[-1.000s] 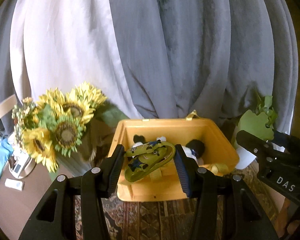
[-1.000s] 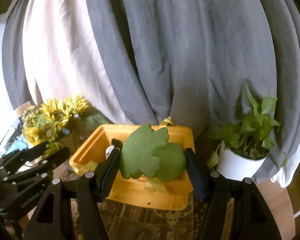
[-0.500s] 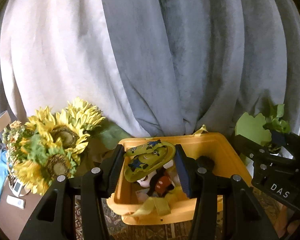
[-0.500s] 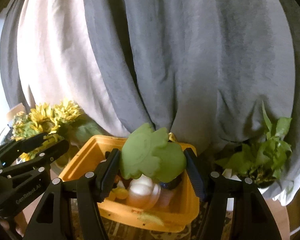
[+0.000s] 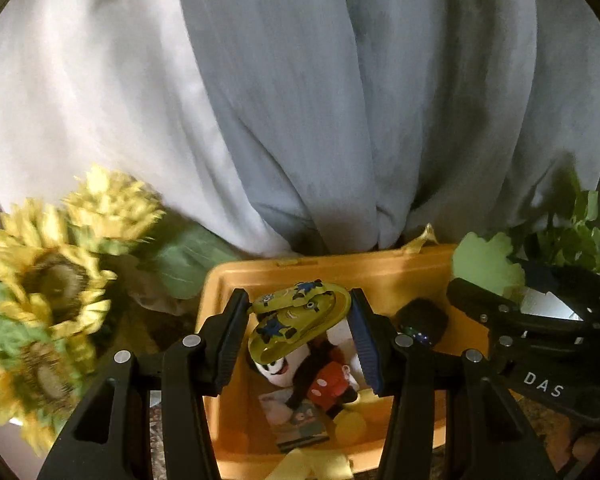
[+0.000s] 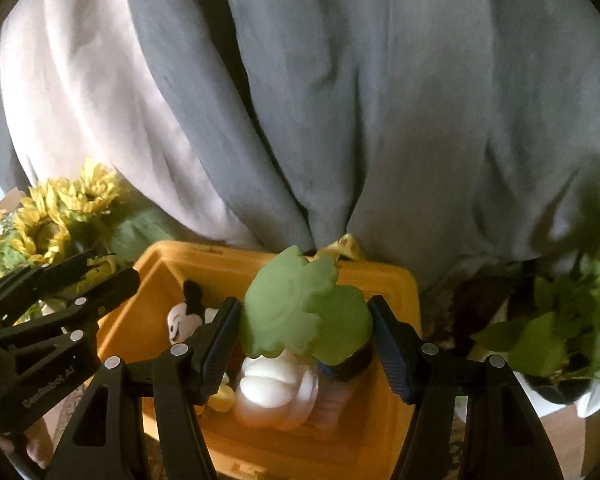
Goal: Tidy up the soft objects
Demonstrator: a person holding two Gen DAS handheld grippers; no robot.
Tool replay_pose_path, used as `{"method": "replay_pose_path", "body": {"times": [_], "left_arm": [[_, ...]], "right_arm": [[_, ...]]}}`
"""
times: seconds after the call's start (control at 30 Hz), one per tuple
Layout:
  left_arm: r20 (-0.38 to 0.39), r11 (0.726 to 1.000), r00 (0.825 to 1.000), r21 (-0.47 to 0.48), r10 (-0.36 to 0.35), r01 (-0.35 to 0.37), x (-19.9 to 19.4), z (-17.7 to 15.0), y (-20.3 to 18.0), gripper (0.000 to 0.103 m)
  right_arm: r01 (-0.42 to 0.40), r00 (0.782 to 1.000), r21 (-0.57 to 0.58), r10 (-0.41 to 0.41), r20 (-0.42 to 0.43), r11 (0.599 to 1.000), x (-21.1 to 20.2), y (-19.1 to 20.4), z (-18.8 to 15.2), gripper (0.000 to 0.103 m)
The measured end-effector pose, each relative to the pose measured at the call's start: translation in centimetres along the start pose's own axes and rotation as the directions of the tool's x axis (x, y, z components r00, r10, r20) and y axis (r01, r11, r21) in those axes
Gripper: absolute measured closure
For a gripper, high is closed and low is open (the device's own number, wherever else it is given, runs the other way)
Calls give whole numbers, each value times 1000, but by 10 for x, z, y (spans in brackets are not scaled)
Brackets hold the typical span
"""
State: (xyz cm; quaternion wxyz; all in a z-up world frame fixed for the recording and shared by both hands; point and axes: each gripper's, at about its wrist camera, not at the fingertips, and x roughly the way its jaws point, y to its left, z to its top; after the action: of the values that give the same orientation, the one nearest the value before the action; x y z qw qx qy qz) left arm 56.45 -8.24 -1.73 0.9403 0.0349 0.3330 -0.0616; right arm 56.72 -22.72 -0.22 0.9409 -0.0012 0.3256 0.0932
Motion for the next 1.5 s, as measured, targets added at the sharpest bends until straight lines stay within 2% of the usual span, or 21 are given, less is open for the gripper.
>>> {"method": "replay_pose_path", "body": {"times": [0.23,0.43,0.47,0.53,0.73,0.97,1.13,1.4,1.5], "left_arm": [[-87,999,996,36,-10,13,37,6,-3,53],[-141,998,990,48,-28,35,57,9,-7,52],[-148,998,988,46,-34,41,58,9,-7,50],[-149,998,988,45,-35,43,59,7,-7,35],[-140,998,990,52,-10,17,55,4,-7,35],[-118,998,991,40,57,-52,31,-3,-3,30],[-87,995,992,22,95,-94,5,-10,-2,19],[-27,980,980,4,199,-199,-54,-30,3,2],[-1,975,975,-2,220,-220,-76,-37,6,0]], "right_arm": [[-25,993,30,28,-117,999,39,-11,-1,38],[-21,984,46,29,-175,999,59,-18,-3,36],[-22,982,52,32,-184,998,62,-19,-4,35],[-22,979,51,31,-200,998,65,-20,-4,33],[-1,980,41,9,-198,999,62,-22,-7,32],[31,982,31,-24,-190,999,52,-20,-9,32],[45,984,29,-40,-171,999,33,-16,-14,26],[86,990,7,-85,-114,996,-11,-1,-22,18],[95,992,0,-95,-87,995,-30,7,-26,17]]}}
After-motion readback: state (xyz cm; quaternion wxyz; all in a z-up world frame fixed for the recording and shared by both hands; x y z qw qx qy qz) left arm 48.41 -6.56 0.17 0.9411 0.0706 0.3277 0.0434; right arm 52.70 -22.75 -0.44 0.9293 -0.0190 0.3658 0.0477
